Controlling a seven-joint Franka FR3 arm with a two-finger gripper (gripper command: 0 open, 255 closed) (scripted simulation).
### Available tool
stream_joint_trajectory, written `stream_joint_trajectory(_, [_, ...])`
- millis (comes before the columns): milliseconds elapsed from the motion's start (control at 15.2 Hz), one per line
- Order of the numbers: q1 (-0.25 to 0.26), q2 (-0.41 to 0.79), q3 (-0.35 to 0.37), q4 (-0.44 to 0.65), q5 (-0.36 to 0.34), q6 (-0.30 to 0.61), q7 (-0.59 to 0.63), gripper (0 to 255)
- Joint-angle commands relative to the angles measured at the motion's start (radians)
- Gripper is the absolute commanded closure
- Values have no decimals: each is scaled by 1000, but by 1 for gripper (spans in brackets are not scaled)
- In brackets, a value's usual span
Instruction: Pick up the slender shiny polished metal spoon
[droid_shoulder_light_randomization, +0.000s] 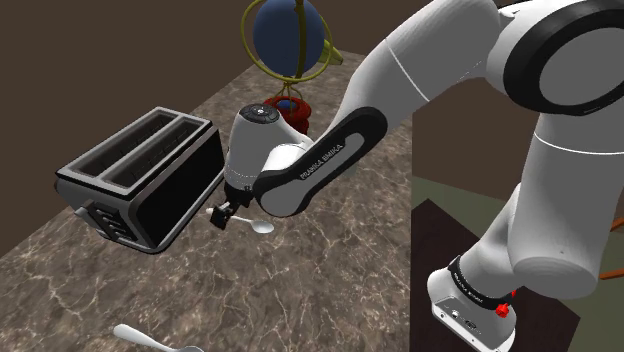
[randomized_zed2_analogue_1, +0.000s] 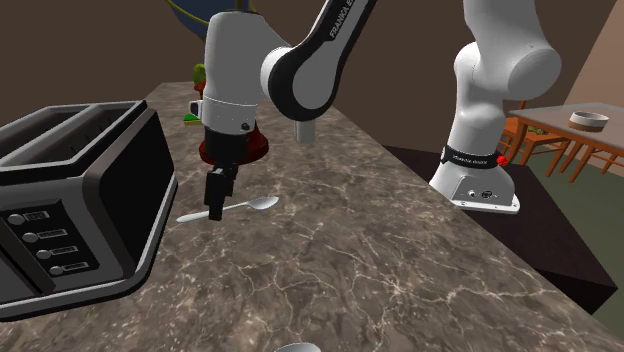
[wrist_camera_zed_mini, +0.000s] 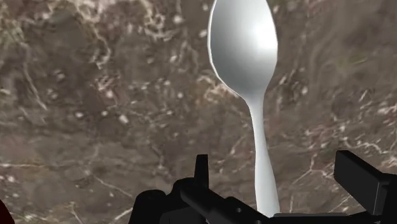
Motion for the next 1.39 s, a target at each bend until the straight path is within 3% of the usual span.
stream_joint_trajectory(0, [3,4,-2,0,-3,5,3,255])
stream_joint_trajectory(594, [1,4,-2,0,-2,4,1,255])
stream_joint_trajectory(1320, [-33,-108,41,14,60,-118,-37,255])
